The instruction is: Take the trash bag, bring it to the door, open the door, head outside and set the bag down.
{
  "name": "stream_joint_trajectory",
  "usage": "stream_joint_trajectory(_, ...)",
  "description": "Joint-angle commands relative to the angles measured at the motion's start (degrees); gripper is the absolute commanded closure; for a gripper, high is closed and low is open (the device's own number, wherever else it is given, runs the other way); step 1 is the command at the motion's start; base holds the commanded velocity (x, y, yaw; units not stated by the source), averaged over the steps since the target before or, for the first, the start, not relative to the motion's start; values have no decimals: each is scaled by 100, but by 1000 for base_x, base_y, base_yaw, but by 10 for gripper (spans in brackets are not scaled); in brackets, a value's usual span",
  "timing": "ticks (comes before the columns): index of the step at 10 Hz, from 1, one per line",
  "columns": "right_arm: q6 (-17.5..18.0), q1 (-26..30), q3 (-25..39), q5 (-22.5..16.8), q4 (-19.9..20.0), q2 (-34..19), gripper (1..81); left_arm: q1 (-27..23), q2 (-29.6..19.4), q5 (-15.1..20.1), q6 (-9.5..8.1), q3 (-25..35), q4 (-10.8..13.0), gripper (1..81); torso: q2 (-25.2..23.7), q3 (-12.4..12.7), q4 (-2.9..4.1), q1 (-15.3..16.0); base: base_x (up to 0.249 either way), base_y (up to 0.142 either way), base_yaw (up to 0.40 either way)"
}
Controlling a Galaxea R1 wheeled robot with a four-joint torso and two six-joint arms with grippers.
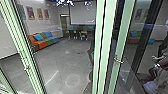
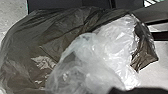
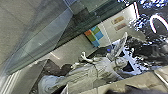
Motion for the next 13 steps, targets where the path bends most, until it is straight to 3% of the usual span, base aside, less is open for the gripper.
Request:
stream_joint_trajectory(1, -164, 679, 11, -338, -799, -511, 10, -137, -54, 487, 17, 16, -105, 811, 0, 0, 0, 0, 0, 0, 0)
stream_joint_trajectory(4, -112, 556, 222, -304, -527, -757, 10, -128, -27, 486, 26, 16, -105, 811, 0, 0, -2, 2, 0, 0, 0)
stream_joint_trajectory(7, -85, 547, -156, 110, -465, -766, 10, -120, -18, 487, 34, 16, -96, 811, 0, 0, -2, 2, 0, 0, 0)
stream_joint_trajectory(13, -94, 573, -2523, 1391, -342, -39, 10, -93, 8, 486, 34, 16, -87, 811, 0, 2, -2, 2, 0, 0, 0)
